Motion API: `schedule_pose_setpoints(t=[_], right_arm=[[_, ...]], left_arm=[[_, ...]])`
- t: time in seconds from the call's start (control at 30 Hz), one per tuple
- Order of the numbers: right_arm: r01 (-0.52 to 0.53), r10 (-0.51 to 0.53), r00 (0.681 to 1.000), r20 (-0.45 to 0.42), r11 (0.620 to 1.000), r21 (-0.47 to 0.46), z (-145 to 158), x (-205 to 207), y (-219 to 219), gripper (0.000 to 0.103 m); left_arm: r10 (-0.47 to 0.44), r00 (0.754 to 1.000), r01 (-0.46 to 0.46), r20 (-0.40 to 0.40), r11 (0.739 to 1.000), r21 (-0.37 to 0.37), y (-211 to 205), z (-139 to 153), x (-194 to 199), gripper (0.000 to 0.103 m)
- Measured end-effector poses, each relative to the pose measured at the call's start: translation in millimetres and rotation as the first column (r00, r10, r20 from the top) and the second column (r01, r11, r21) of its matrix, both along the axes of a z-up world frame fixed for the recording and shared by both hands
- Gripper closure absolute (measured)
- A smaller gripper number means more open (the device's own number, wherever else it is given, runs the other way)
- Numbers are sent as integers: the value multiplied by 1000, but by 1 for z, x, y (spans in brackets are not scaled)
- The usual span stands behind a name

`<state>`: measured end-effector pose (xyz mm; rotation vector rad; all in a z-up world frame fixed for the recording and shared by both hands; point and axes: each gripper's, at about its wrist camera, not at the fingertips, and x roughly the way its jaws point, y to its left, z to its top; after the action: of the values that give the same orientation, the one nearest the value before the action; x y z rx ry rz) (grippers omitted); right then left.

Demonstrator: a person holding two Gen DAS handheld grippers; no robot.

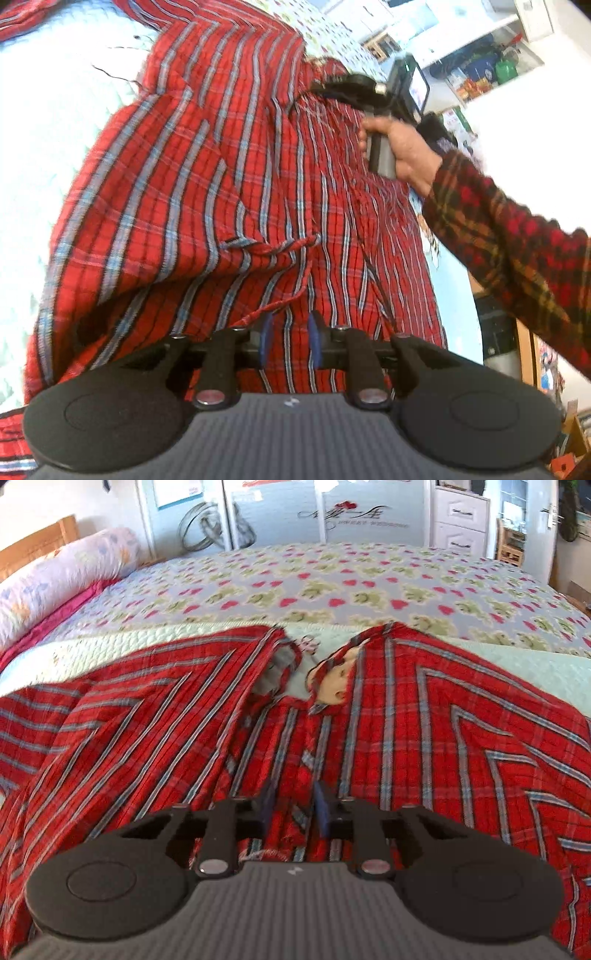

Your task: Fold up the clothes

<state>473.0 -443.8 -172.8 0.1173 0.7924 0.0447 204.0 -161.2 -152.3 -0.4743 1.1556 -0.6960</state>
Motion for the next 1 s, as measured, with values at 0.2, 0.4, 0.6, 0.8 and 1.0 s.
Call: schedule_pose_setpoints(t=[0.2,0.4,0.6,0.8,1.0], right_arm=[[64,-55,997,-49,978,196,-1,-17,-12,92],[118,-99,992,-76,945,304,10,-55,-15,58],[-7,-22,998,60,896,444,46,-133,-14,51],[-130,34,971,238,906,402,103,-216,-14,30],[-208,30,907,420,899,385,153,-306,-18,27]], left_arm=[[91,996,-91,-1,994,-65,28,9,-5,77],[152,988,-147,28,981,-129,55,17,-16,69],[230,969,-208,88,956,-208,77,26,-27,64],[329,917,-305,225,943,-137,77,42,-39,50],[415,856,-400,308,909,-115,84,56,-73,48]])
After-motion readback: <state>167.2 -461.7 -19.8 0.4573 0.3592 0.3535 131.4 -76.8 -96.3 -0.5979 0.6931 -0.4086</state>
